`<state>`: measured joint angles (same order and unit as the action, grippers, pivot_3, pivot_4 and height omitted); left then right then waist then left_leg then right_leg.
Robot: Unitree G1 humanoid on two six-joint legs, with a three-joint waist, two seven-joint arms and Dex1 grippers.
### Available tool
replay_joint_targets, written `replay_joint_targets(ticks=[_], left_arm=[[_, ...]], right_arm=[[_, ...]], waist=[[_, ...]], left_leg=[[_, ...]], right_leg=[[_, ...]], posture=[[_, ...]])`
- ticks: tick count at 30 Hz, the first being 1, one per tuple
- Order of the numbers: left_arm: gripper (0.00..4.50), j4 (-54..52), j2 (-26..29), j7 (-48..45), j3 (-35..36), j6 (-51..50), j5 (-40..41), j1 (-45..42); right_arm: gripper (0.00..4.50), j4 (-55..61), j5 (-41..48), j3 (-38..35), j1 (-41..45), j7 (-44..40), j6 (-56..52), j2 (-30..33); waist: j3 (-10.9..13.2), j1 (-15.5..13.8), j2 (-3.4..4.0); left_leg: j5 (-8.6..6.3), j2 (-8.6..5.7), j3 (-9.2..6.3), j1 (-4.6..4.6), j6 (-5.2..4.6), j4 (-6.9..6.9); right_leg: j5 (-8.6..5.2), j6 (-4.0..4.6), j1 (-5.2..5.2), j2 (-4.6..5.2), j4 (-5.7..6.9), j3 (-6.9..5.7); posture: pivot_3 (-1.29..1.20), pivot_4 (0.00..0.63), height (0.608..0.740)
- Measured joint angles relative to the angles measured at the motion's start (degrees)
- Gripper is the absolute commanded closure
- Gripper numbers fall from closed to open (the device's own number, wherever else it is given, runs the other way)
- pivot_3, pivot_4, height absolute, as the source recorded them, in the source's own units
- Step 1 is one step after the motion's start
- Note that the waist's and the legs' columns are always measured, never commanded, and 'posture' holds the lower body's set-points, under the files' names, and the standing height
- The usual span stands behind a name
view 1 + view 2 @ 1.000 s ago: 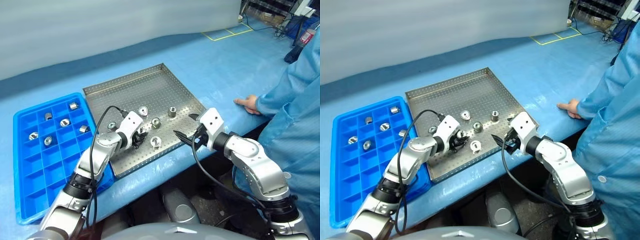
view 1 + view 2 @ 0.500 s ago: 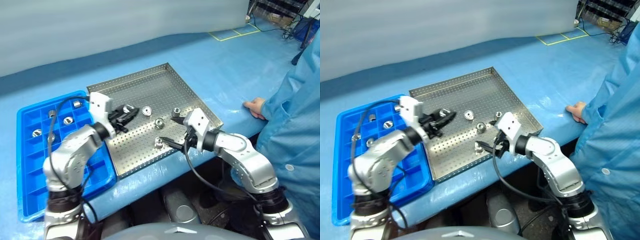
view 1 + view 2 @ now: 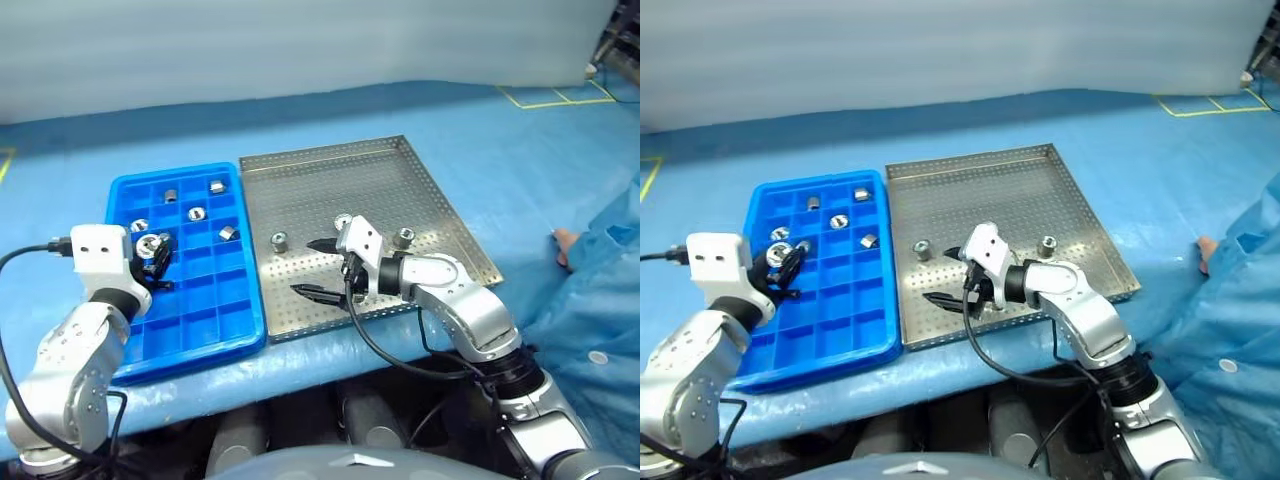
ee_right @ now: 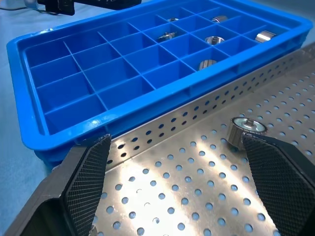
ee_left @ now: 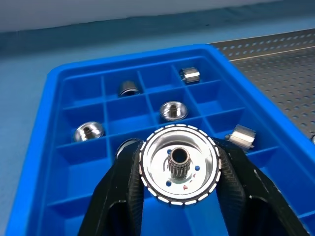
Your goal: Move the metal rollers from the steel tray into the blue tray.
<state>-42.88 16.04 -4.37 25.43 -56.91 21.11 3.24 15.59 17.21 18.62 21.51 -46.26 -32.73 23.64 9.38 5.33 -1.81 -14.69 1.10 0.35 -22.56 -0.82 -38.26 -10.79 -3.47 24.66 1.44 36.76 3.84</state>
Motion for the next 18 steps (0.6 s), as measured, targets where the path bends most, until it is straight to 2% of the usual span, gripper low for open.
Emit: replay_joint_targets(ticks=[5, 16, 18], left_arm=[[2.80, 3.44, -2.76, 5.13, 1.36, 1.30, -2.56, -1.36], [2.80, 12.15, -4.82, 7.46, 0.00, 5.29, -4.27, -5.30], [2.05, 13.12, -4.79, 7.15, -0.58, 5.93, -4.28, -5.69]], right_arm=[[0.00, -0.04, -0.74, 1.23, -0.02, 0.38, -0.15, -1.11], [0.00, 0.12, -2.30, 1.22, -0.20, 1.28, -0.32, 0.17], [0.00, 0.24, -2.41, 1.22, -0.21, 1.39, -0.32, 0.22]], waist=[[-0.03, -2.32, -0.05], [-0.06, -2.84, -0.09], [-0.06, -2.68, -0.09]], left_leg=[[0.01, -0.16, -0.01, 0.00, 0.02, -0.05], [0.01, -0.20, 0.02, 0.00, 0.02, -0.07], [0.01, -0.20, 0.02, -0.01, 0.01, -0.07]], right_leg=[[-0.06, 0.15, -0.04, 0.00, 0.02, -0.05], [-0.06, 0.17, -0.06, 0.03, 0.01, -0.08], [-0.05, 0.16, -0.06, 0.03, 0.01, -0.07]], posture=[[-0.01, 0.150, 0.740], [-0.05, 0.150, 0.740], [-0.07, 0.150, 0.740]])
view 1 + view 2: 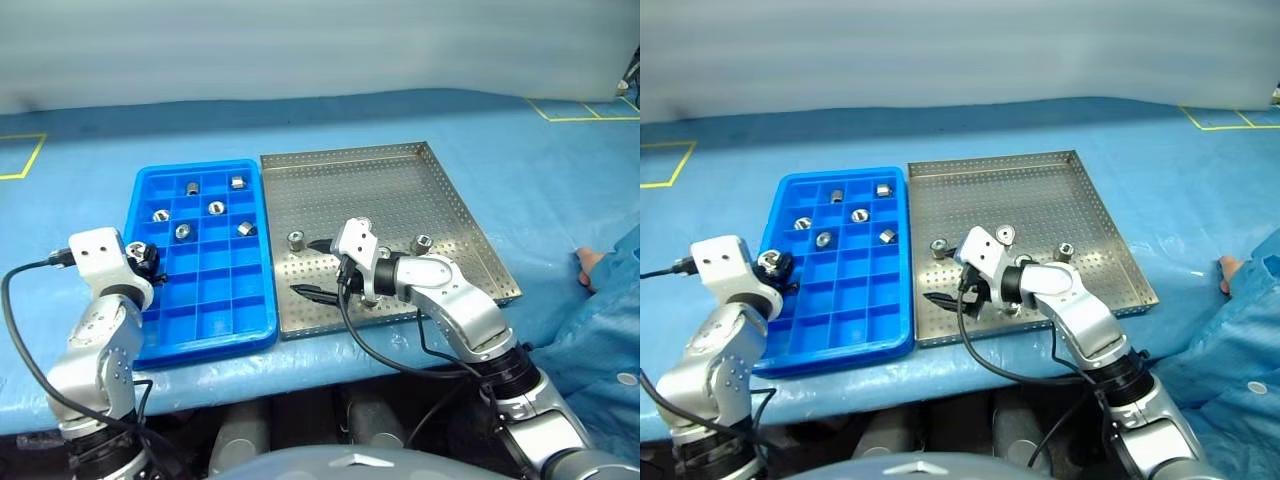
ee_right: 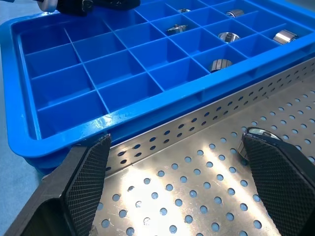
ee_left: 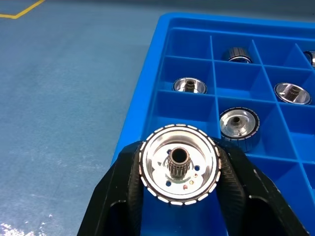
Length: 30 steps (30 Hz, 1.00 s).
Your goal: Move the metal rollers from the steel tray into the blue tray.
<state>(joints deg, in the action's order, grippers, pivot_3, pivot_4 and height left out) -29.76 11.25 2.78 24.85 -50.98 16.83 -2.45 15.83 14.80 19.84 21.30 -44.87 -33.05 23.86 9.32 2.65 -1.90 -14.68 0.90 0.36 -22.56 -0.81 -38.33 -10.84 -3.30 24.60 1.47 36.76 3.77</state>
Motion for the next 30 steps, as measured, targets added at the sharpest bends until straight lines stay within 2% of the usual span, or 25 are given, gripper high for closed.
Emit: replay_joint_targets(ticks=[3, 7, 11, 15, 18, 21, 24, 30], left_arm=[[1.15, 0.16, -0.09, 0.28, -0.19, 0.51, 0.00, -0.71], [1.15, 0.17, -2.08, 0.67, 0.91, 3.32, 1.09, -1.68], [1.15, 0.34, -4.34, -2.04, 1.93, 6.94, 6.10, -4.98], [1.15, 0.60, -2.79, -10.23, -3.75, 5.65, 12.51, -8.47], [1.15, 2.86, 0.77, -15.32, -10.40, 3.58, 14.17, -11.98], [1.15, 9.60, 8.71, -19.57, -20.22, 2.41, 9.74, -16.81], [1.15, 13.77, 14.31, -23.09, -28.59, 2.82, 4.67, -18.82], [1.15, 20.38, 24.54, -31.89, -39.53, 6.96, -4.85, -25.18]], right_arm=[[0.00, 0.41, -0.18, -0.01, -0.10, 0.32, -0.01, 0.42], [0.00, 0.46, -0.49, -0.06, -0.44, 1.29, -0.02, 0.63], [0.00, 0.46, -1.73, -0.07, -0.44, 3.30, -0.29, 0.88], [0.00, 0.76, -2.01, -0.65, -0.90, 4.12, -0.96, 1.31], [0.00, 1.98, -2.08, -1.16, -2.16, 4.94, -1.12, 1.44], [0.00, 3.23, -2.31, -2.01, -3.26, 6.20, -1.23, 1.50], [0.00, 4.35, -2.67, -2.34, -5.00, 7.40, -1.23, 1.41], [0.00, 4.96, -3.23, -2.34, -7.01, 9.76, 0.01, -1.10]], waist=[[0.00, 0.30, 0.00], [-0.01, 0.59, -0.01], [-0.02, 0.91, -0.02], [-0.02, 1.39, -0.02], [-0.02, 2.40, -0.02], [-0.02, 3.74, 0.00], [-0.01, 5.64, 0.01], [0.01, 8.15, 0.04]], left_leg=[[0.00, 0.00, -0.01, -0.01, 0.00, 0.00], [0.00, 0.00, 0.00, 0.00, 0.00, -0.01], [0.00, -0.01, 0.06, -0.02, 0.00, -0.10], [-0.01, -0.05, 0.09, -0.10, -0.01, -0.20], [-0.01, -0.05, 0.08, -0.07, -0.02, -0.21], [-0.01, -0.04, 0.06, -0.04, -0.02, -0.25], [-0.03, -0.04, -0.02, -0.09, -0.04, -0.23], [-0.03, -0.02, -0.09, -0.10, -0.03, -0.18]], right_leg=[[0.01, 0.00, 0.00, 0.00, 0.00, 0.00], [0.01, 0.00, -0.01, 0.01, 0.00, 0.00], [0.01, 0.01, -0.05, 0.01, 0.00, -0.03], [0.00, -0.02, -0.06, 0.01, 0.00, -0.04], [-0.02, -0.08, -0.06, -0.02, 0.04, -0.01], [-0.14, -0.24, -0.07, -0.07, 0.09, -0.01], [-0.13, -0.28, -0.01, -0.06, 0.06, 0.09], [-0.13, -0.29, 0.04, -0.06, 0.07, 0.07]], posture=[[-0.07, 0.150, 0.740], [-0.09, 0.150, 0.740], [-0.13, 0.150, 0.740], [-0.17, 0.150, 0.740], [-0.20, 0.150, 0.740], [-0.22, 0.150, 0.740], [-0.23, 0.150, 0.740], [-0.27, 0.150, 0.740]])
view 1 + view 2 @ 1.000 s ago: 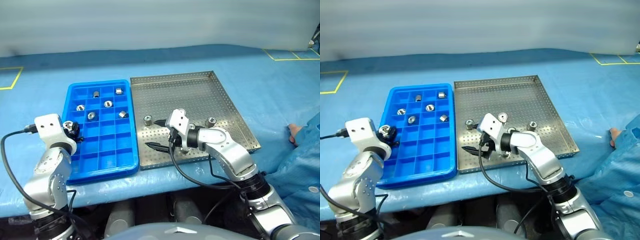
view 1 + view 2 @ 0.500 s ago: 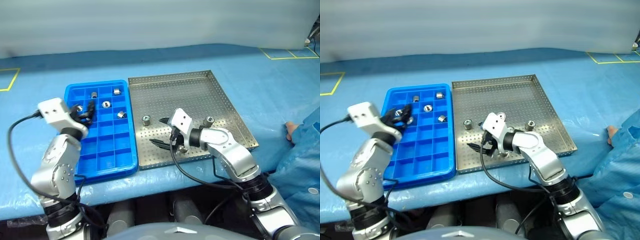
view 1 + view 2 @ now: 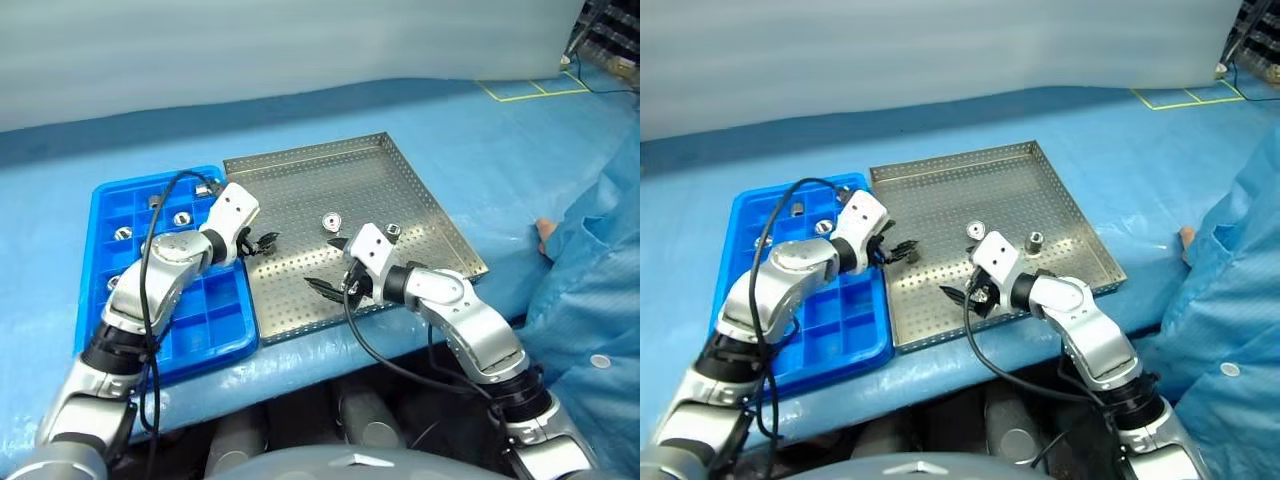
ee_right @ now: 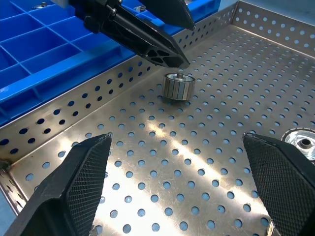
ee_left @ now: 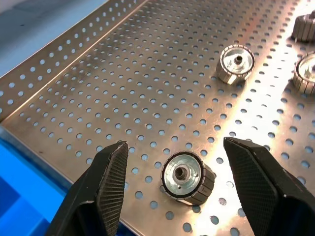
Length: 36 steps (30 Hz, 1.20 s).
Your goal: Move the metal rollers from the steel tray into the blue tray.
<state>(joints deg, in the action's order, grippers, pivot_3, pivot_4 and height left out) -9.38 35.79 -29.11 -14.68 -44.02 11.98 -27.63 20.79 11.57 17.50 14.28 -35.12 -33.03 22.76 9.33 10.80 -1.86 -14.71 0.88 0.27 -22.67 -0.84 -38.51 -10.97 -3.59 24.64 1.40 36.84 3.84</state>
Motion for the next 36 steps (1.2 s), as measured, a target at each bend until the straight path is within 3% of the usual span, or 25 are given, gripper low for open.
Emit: replay_joint_targets(ticks=[7, 17, 26, 29, 32, 36], left_arm=[[1.15, 5.16, 3.69, -7.80, -3.57, 1.77, -4.89, -4.64], [1.15, 10.65, 4.74, -16.96, -9.67, 4.55, -10.90, -8.49], [1.15, 16.67, 4.34, -18.64, -11.96, 8.44, -17.42, -9.94], [1.75, 17.86, 3.62, -19.28, -12.04, 8.61, -18.33, -10.22], [2.73, 18.27, 2.79, -19.72, -11.86, 8.54, -18.80, -10.22], [2.74, 18.29, 2.58, -20.19, -11.23, 8.04, -18.76, -10.19]], right_arm=[[0.00, 0.00, -0.76, 0.01, -1.10, 1.84, 1.97, -2.23], [0.00, 0.09, -1.63, 0.17, -2.40, 2.58, 2.61, -2.67], [0.00, 0.21, -1.71, 0.13, -2.99, 2.80, 2.61, -2.83], [0.00, 0.23, -1.75, 0.04, -3.51, 2.93, 2.60, -2.84], [0.00, 0.23, -1.75, 0.04, -3.50, 2.97, 2.61, -2.98], [0.00, 0.24, -1.75, 0.04, -3.50, 3.01, 2.61, -3.00]], waist=[[0.00, 1.86, 0.01], [0.01, 3.88, 0.01], [0.01, 5.76, 0.01], [0.00, 6.01, 0.03], [0.00, 6.01, 0.02], [0.00, 6.00, 0.02]], left_leg=[[0.00, -0.01, -0.01, -0.04, 0.00, 0.10], [0.00, -0.03, 0.00, -0.04, 0.00, 0.32], [0.00, -0.01, 0.01, 0.01, 0.00, 0.32], [0.00, 0.00, 0.01, 0.06, 0.00, 0.32], [0.00, 0.00, 0.01, 0.07, 0.00, 0.29], [0.00, 0.04, 0.01, 0.06, 0.00, 0.29]], right_leg=[[0.08, -0.16, 0.05, 0.06, -0.03, 0.00], [0.12, -0.25, 0.15, 0.07, -0.03, 0.01], [0.12, -0.26, 0.14, 0.07, -0.01, 0.04], [0.12, -0.26, 0.11, 0.07, 0.01, 0.04], [0.13, -0.31, 0.07, 0.08, 0.01, 0.05], [0.14, -0.32, 0.07, 0.08, 0.00, 0.06]], posture=[[-0.29, 0.150, 0.740], [-0.32, 0.150, 0.740], [-0.32, 0.150, 0.740], [-0.32, 0.150, 0.740], [-0.32, 0.150, 0.740], [-0.32, 0.150, 0.740]])
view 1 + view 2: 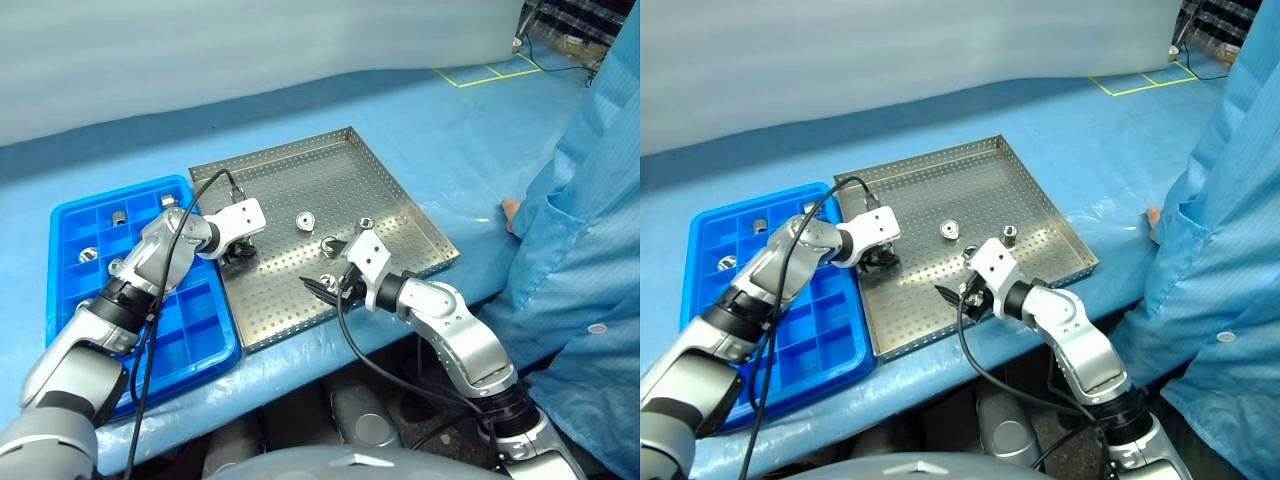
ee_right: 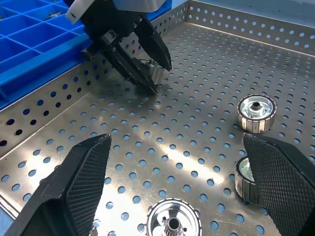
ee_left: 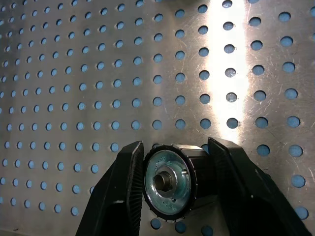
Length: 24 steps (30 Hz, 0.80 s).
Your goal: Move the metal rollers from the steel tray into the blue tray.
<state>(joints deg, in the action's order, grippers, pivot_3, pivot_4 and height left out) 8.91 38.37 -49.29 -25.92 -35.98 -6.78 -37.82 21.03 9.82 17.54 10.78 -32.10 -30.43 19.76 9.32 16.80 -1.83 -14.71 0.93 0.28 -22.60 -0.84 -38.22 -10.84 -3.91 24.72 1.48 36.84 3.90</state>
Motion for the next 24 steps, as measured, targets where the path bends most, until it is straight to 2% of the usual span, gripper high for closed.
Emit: replay_joint_targets(ticks=[6, 8, 13, 17, 20, 24], left_arm=[[2.74, -0.01, -1.36, -0.04, 3.42, -2.20, 1.89, 0.91], [2.74, -0.15, -2.76, -0.37, 6.98, -4.52, 5.18, 1.40], [2.74, -5.47, -7.57, -0.83, 21.64, -13.74, 18.71, 2.24], [2.74, -14.48, -6.41, 2.15, 27.84, -17.27, 22.20, 6.53], [2.74, -23.81, -4.80, 5.03, 30.65, -19.61, 23.68, 13.88], [2.74, -38.92, -4.28, 9.76, 37.91, -23.38, 25.63, 25.51]], right_arm=[[0.00, -0.01, -0.10, 0.00, 0.01, 0.01, 0.00, -0.05], [0.00, -0.01, -0.17, 0.02, 0.02, -0.04, 0.03, -0.11], [0.00, -0.07, -0.16, 0.49, 1.45, -1.07, 0.31, -0.48], [0.00, -0.14, 1.60, 0.40, 1.96, -3.28, 1.17, -0.67], [0.00, -0.14, 3.38, 0.09, 3.03, -4.87, 1.55, -1.26], [0.00, -0.33, 4.18, 0.09, 4.45, -6.74, 1.72, -0.87]], waist=[[0.00, -0.07, 0.00], [0.01, -0.16, -0.01], [0.01, -0.23, -0.01], [0.01, -0.31, 0.01], [0.01, -0.68, 0.01], [0.02, -1.94, 0.00]], left_leg=[[0.00, 0.22, 0.00, -0.05, 0.00, 0.02], [0.00, 0.23, 0.00, -0.09, 0.00, 0.01], [0.00, 0.24, 0.01, -0.17, 0.00, 0.00], [0.00, 0.26, -0.01, -0.07, 0.01, 0.08], [0.00, 0.27, -0.01, -0.09, 0.01, 0.05], [-0.01, 0.28, -0.01, -0.08, 0.03, 0.05]], right_leg=[[0.00, 0.00, 0.04, 0.00, -0.01, 0.00], [0.00, 0.00, 0.06, 0.00, -0.01, -0.01], [0.02, -0.01, 0.13, 0.00, 0.00, 0.01], [0.04, 0.06, 0.10, -0.04, 0.04, 0.03], [0.07, 0.09, 0.11, -0.01, 0.03, 0.03], [0.14, 0.23, 0.10, 0.01, 0.01, 0.01]], posture=[[-0.31, 0.150, 0.740], [-0.31, 0.150, 0.740], [-0.28, 0.150, 0.740], [-0.24, 0.150, 0.740], [-0.20, 0.150, 0.740], [-0.12, 0.150, 0.740]])
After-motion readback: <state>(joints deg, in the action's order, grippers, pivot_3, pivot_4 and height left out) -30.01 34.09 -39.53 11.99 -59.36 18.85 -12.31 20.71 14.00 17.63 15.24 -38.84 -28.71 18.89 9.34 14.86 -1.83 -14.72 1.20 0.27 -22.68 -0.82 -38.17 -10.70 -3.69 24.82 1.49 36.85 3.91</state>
